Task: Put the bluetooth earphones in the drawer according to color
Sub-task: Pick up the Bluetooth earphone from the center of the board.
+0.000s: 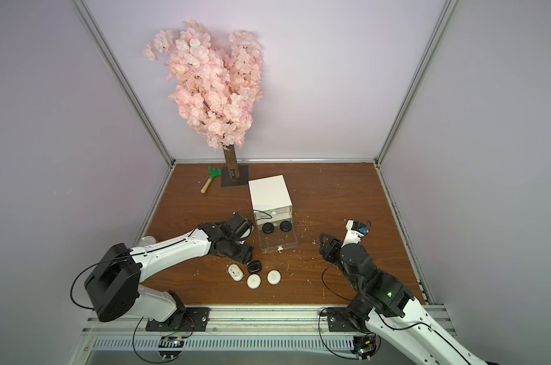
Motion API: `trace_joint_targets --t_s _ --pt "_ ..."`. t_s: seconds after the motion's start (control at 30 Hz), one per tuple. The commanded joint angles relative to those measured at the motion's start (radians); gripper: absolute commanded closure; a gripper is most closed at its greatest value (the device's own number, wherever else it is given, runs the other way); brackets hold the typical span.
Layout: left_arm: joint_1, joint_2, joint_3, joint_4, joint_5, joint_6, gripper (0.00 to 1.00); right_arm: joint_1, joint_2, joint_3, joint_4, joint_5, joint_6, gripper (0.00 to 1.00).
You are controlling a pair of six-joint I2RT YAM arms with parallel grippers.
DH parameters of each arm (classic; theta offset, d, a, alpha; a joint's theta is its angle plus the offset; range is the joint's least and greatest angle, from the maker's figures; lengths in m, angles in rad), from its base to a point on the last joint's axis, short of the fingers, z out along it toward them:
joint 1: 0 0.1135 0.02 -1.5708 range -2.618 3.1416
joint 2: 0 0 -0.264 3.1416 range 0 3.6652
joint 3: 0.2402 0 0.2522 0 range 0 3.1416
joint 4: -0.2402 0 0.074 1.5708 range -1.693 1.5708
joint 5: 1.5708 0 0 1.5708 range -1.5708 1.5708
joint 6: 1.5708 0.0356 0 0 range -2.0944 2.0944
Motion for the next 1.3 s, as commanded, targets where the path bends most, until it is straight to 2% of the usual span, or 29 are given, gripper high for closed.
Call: trace_joint_targets --t_s 0.0,1.0,1.27 --pt "0.01 0.012 -0.011 0.023 0.021 0.002 0.23 -0.004 0.01 0.036 0.022 0.01 -0.018 0.41" --pt "0.001 0.125 -0.031 0.109 0.009 0.005 0.32 -0.007 0.042 0.033 0.051 -0.004 -0.027 0.41" --pt "-0.003 0.131 -0.031 0.107 0.007 0.006 0.44 -0.009 0.047 0.035 0.054 -0.004 -0.029 0.41"
